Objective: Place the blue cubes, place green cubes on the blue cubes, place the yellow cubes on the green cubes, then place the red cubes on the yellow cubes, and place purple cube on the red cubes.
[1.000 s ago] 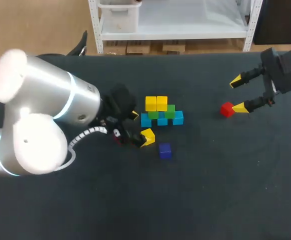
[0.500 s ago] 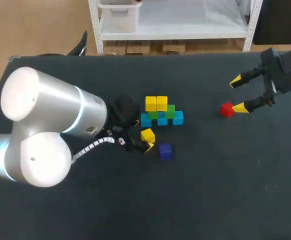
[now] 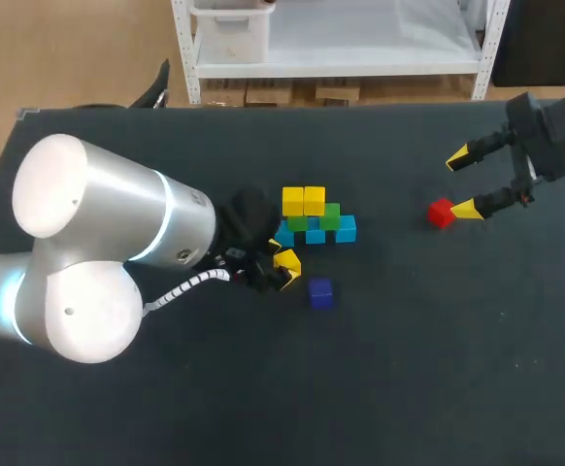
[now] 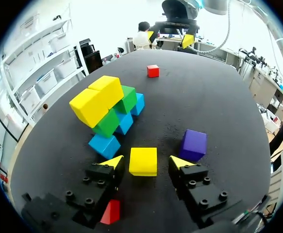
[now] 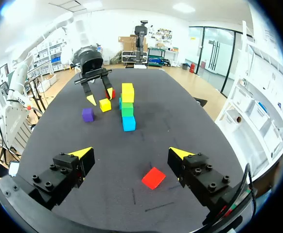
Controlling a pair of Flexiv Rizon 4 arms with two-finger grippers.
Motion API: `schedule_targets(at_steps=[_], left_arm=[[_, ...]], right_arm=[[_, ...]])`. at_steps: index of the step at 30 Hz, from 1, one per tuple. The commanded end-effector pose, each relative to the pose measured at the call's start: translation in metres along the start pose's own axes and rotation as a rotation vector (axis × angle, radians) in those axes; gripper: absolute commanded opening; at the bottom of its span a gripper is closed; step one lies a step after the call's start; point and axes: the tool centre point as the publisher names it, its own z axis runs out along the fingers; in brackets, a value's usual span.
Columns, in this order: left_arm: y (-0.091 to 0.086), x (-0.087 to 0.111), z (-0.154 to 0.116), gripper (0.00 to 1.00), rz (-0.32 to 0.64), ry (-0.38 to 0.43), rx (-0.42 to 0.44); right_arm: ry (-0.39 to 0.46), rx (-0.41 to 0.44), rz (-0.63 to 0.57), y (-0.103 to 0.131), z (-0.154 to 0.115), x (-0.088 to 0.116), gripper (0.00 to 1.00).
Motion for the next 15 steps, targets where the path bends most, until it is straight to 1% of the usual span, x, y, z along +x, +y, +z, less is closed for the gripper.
schedule_targets(at_steps=[1,2,5,7,9,10,15], left_arm=[[-0.002,0.000,0.007,0.60,0.001,-0.005,0.009],[-0.002,0.001,0.007,0.59,0.000,-0.004,0.012],[-0.003,0.001,0.009,0.48,-0.003,-0.005,0.016],[-0.003,0.001,0.009,0.35,-0.003,-0.006,0.017],[-0.003,0.000,0.009,0.08,-0.003,-0.006,0.015],[-0.003,-0.001,0.008,0.00,-0.001,-0.006,0.011],[-0.006,-0.010,0.000,0.00,0.023,-0.013,0.004]], right_arm=[[-0.001,0.000,-0.001,0.000,0.000,0.000,1.00],[-0.001,0.000,-0.001,0.000,0.000,0.000,1.00],[-0.001,0.000,-0.001,0.000,0.000,0.000,1.00],[-0.001,0.000,-0.001,0.000,0.000,0.000,1.00],[-0.001,0.000,-0.001,0.000,0.000,0.000,1.00],[-0.001,0.000,-0.001,0.000,0.000,0.000,1.00],[-0.001,0.000,-0.001,0.000,0.000,0.000,1.00]])
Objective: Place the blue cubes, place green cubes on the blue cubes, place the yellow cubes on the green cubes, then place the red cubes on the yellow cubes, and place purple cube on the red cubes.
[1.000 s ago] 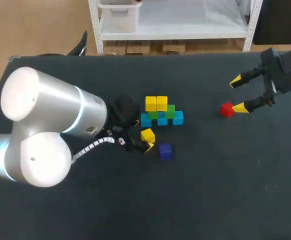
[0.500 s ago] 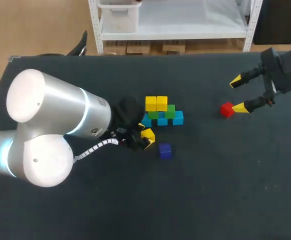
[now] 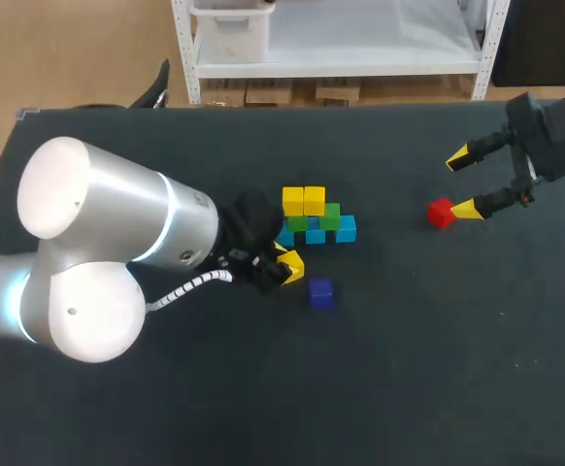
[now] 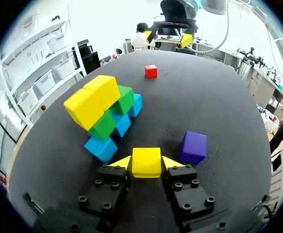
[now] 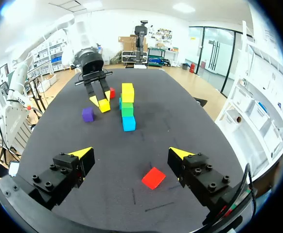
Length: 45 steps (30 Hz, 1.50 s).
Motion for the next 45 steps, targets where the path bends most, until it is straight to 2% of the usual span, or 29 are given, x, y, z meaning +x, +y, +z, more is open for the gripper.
schedule_targets(at_steps=[1,6,12,18,36,44,45], left_arm=[[-0.005,-0.009,-0.008,0.00,0.017,0.003,-0.009],[-0.016,-0.029,-0.024,0.00,0.070,-0.012,0.000],[-0.040,-0.062,-0.042,0.00,0.117,-0.035,0.024],[-0.064,-0.087,-0.035,0.00,0.229,-0.036,0.091],[-0.112,-0.091,0.021,0.00,0.305,-0.077,0.211],[-0.124,-0.086,0.040,0.00,0.309,-0.070,0.267],[-0.125,-0.086,0.041,0.16,0.316,-0.065,0.275]], right_arm=[[-0.001,0.000,-0.001,0.000,0.000,0.000,1.00],[-0.001,0.000,-0.001,0.000,0.000,0.000,1.00],[-0.001,0.000,-0.001,0.000,0.000,0.000,1.00],[-0.001,0.000,-0.001,0.000,0.000,0.000,1.00],[-0.001,0.000,-0.001,0.000,0.000,0.000,1.00],[-0.001,0.000,-0.001,0.000,0.000,0.000,1.00],[-0.001,0.000,-0.001,0.000,0.000,0.000,1.00]])
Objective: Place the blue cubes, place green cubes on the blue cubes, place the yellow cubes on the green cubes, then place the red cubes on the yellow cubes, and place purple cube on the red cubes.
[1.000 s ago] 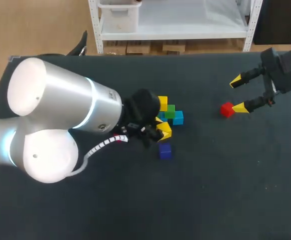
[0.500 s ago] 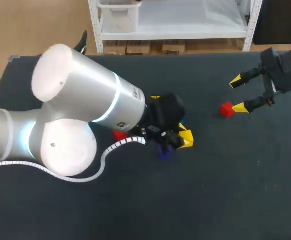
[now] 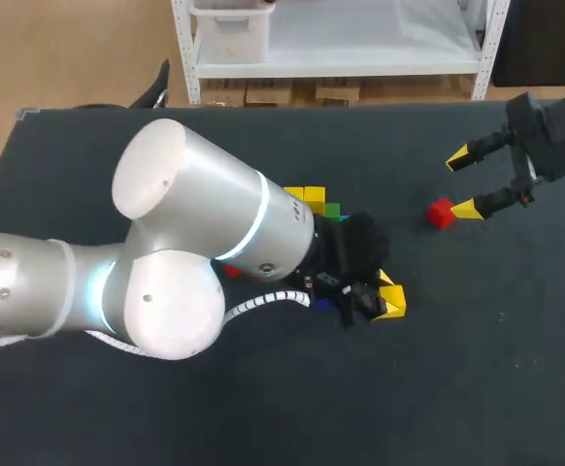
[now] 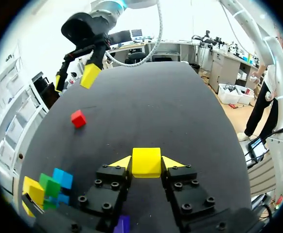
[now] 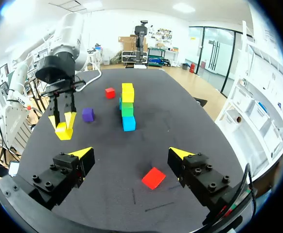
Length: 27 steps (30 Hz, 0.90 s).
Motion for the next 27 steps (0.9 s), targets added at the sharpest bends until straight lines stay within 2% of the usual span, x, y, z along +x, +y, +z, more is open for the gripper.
schedule_targets(at_steps=[1,2,3,7,10,11,12,14,19,24,27], left_arm=[[0.004,0.000,0.011,0.20,0.011,-0.006,0.023],[0.004,0.000,0.012,0.23,0.011,-0.008,0.025],[0.004,0.000,0.014,0.32,0.020,-0.002,0.033],[0.004,0.002,0.018,0.32,0.015,0.003,0.045],[0.005,0.002,0.018,0.41,0.027,0.012,0.054],[0.005,0.002,0.018,0.51,0.026,0.011,0.055],[0.006,0.002,0.018,0.77,0.025,0.010,0.057],[0.008,0.002,0.017,1.00,0.026,0.011,0.057],[0.013,0.000,0.004,1.00,0.019,0.015,0.047],[0.015,-0.015,-0.047,1.00,0.094,-0.004,-0.014],[0.015,-0.018,-0.084,1.00,0.100,-0.043,0.006]], right_arm=[[-0.001,0.000,-0.001,0.000,0.000,0.000,1.00],[-0.001,0.000,-0.001,0.000,0.000,0.000,1.00],[-0.001,0.000,-0.001,0.000,0.000,0.000,1.00],[-0.001,0.000,-0.001,0.000,0.000,0.000,1.00],[-0.001,0.000,-0.001,0.000,0.000,0.000,1.00],[-0.001,0.000,-0.001,0.000,0.000,0.000,1.00],[-0.001,0.000,-0.001,0.000,0.000,0.000,1.00],[-0.001,0.000,-0.001,0.000,0.000,0.000,1.00],[-0.001,0.000,-0.001,0.000,0.000,0.000,1.00],[-0.001,0.000,-0.001,0.000,0.000,0.000,1.00],[-0.001,0.000,-0.001,0.000,0.000,0.000,1.00]])
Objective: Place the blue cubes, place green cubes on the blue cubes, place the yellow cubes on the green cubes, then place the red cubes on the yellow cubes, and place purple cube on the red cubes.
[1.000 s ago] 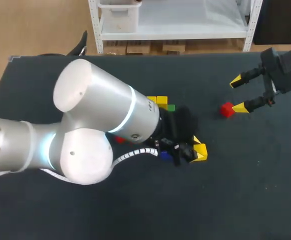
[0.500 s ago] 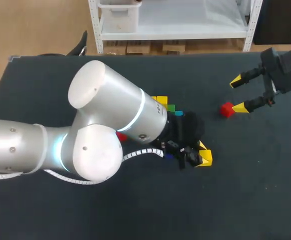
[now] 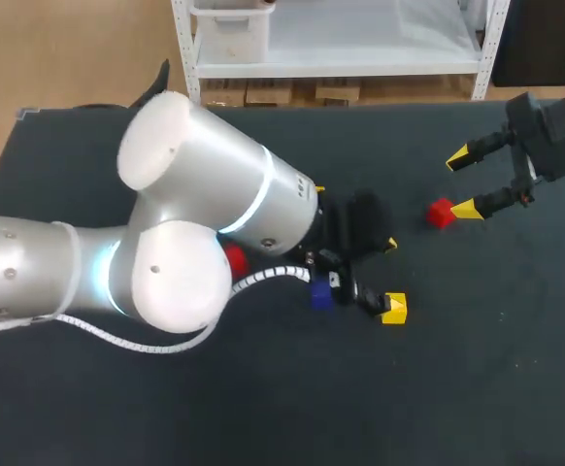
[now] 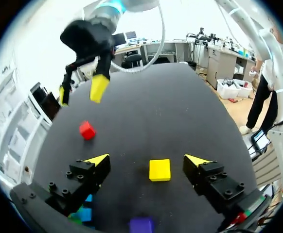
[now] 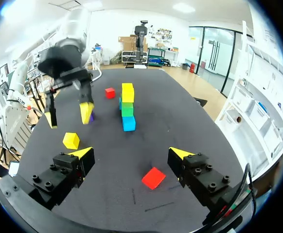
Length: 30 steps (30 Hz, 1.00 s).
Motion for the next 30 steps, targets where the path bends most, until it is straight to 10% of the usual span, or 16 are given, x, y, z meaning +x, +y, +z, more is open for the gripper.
schedule_targets(at_steps=[1,15,30], left_arm=[[-0.008,0.002,-0.078,1.00,-0.013,-0.044,0.001],[0.010,0.084,-0.232,1.00,-0.114,0.021,-0.045],[0.094,0.144,-0.279,1.00,0.116,-0.018,0.088]], right_arm=[[-0.001,0.000,-0.001,0.000,0.000,0.000,1.00],[-0.001,0.000,-0.001,0.000,0.000,0.000,1.00],[-0.001,0.000,-0.001,0.000,0.000,0.000,1.00]])
